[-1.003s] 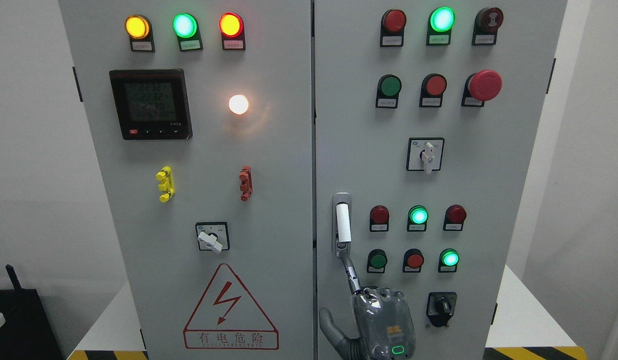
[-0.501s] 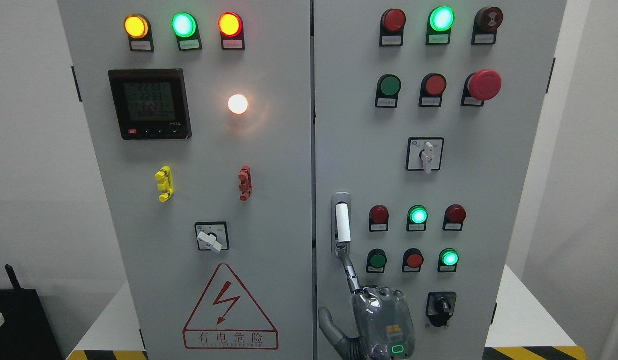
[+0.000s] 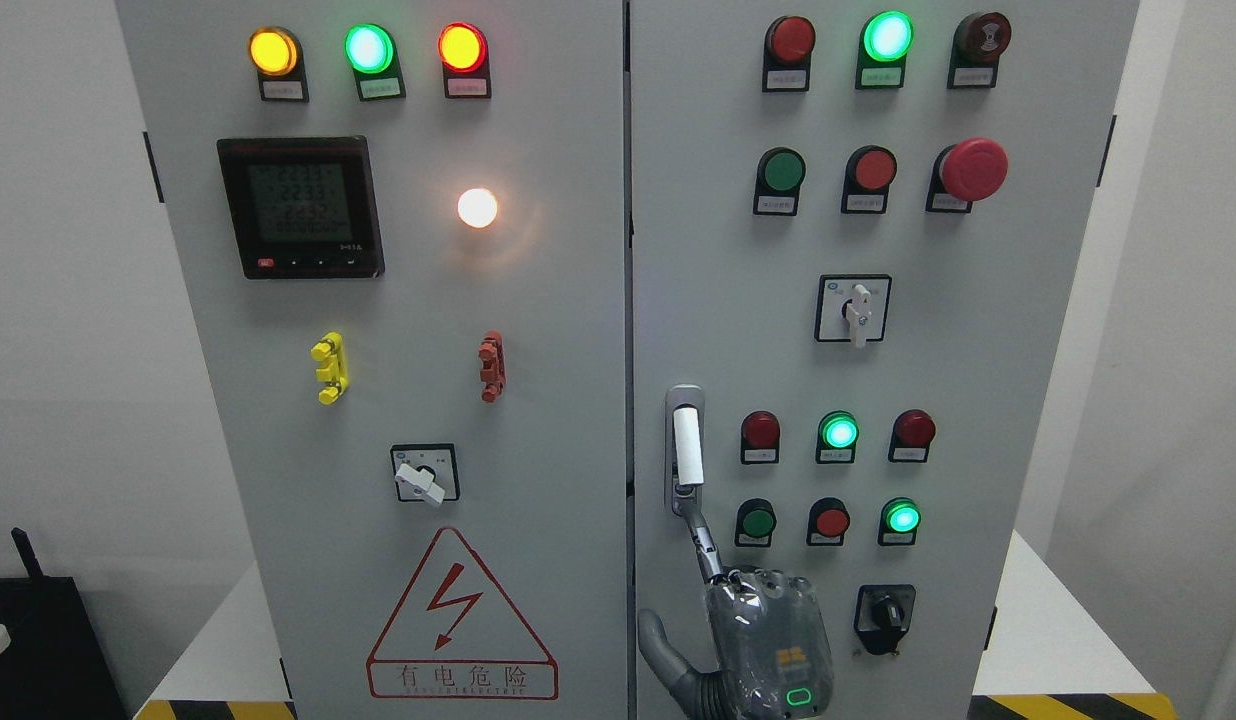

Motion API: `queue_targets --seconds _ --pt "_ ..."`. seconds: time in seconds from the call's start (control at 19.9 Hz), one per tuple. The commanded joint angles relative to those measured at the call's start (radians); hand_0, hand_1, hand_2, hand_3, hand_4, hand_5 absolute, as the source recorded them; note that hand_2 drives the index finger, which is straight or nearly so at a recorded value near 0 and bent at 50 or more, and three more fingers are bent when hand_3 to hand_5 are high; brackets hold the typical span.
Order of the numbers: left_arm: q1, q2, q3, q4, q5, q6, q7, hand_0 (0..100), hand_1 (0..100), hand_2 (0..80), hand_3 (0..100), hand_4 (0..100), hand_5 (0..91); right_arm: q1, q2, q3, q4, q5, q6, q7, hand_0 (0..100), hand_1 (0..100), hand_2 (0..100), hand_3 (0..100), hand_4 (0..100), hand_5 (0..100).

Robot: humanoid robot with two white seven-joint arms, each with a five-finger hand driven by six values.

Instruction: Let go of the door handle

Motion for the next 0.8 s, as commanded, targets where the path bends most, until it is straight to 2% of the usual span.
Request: queue_targets --seconds 0.0,0.15,0.2,0.3,0.35,0.4,0.45,0.5,0.55,0.6,0.75 --pt "0.000 0.000 -0.014 0.020 0.000 0.001 -0.001 12 39 0.0 0 0 0.0 0.019 -0.002 0.005 -0.033 0.000 -0.004 -0.003 38 33 0 100 100 100" --pt "0.000 0.000 -0.014 0.020 0.000 0.001 -0.001 12 39 0.0 0 0 0.0 0.029 -0.003 0.006 -0.048 -0.002 -0.007 -0.008 39 32 0 100 100 100" --pt "0.000 0.000 -0.014 0.020 0.000 0.001 -0.001 12 39 0.0 0 0 0.0 0.030 -0.003 0.005 -0.054 -0.003 -0.010 -0.018 39 32 4 100 100 100" --pt "0.000 0.000 -0.014 0.020 0.000 0.001 -0.001 12 39 0.0 0 0 0.0 0.030 -0.003 0.002 -0.065 -0.005 -0.032 -0.034 41 32 22 100 100 98" --pt "0.000 0.000 -0.014 0.020 0.000 0.001 -0.001 12 39 0.0 0 0 0.0 0.032 -0.003 0.002 -0.070 -0.005 -0.041 -0.037 43 33 37 100 100 97" --pt "0.000 0.000 -0.014 0.020 0.000 0.001 -0.001 12 39 0.0 0 0 0.0 0.032 -0.005 -0.001 -0.074 -0.006 -0.044 -0.037 44 34 44 100 98 96" --pt "0.000 0.000 -0.014 0.020 0.000 0.001 -0.001 12 39 0.0 0 0 0.0 0.033 -0.005 -0.006 -0.081 -0.006 -0.044 -0.037 48 36 57 100 88 91" --pt "0.000 0.000 -0.014 0.020 0.000 0.001 -0.001 12 39 0.0 0 0 0.0 0.033 -0.005 -0.007 -0.082 -0.008 -0.044 -0.037 51 36 61 99 82 87" --pt "0.000 0.000 -0.014 0.020 0.000 0.001 -0.001 12 39 0.0 0 0 0.0 0.038 -0.005 -0.009 -0.088 -0.009 -0.044 -0.037 52 36 62 98 80 85" --pt "0.000 0.000 -0.014 0.020 0.000 0.001 -0.001 12 39 0.0 0 0 0.0 0.044 -0.006 -0.009 -0.091 -0.021 -0.044 -0.037 56 33 66 96 78 84" --pt "0.000 0.000 -0.014 0.020 0.000 0.001 -0.001 12 39 0.0 0 0 0.0 0.049 -0.005 -0.011 -0.102 -0.055 -0.044 -0.039 59 24 77 97 76 84"
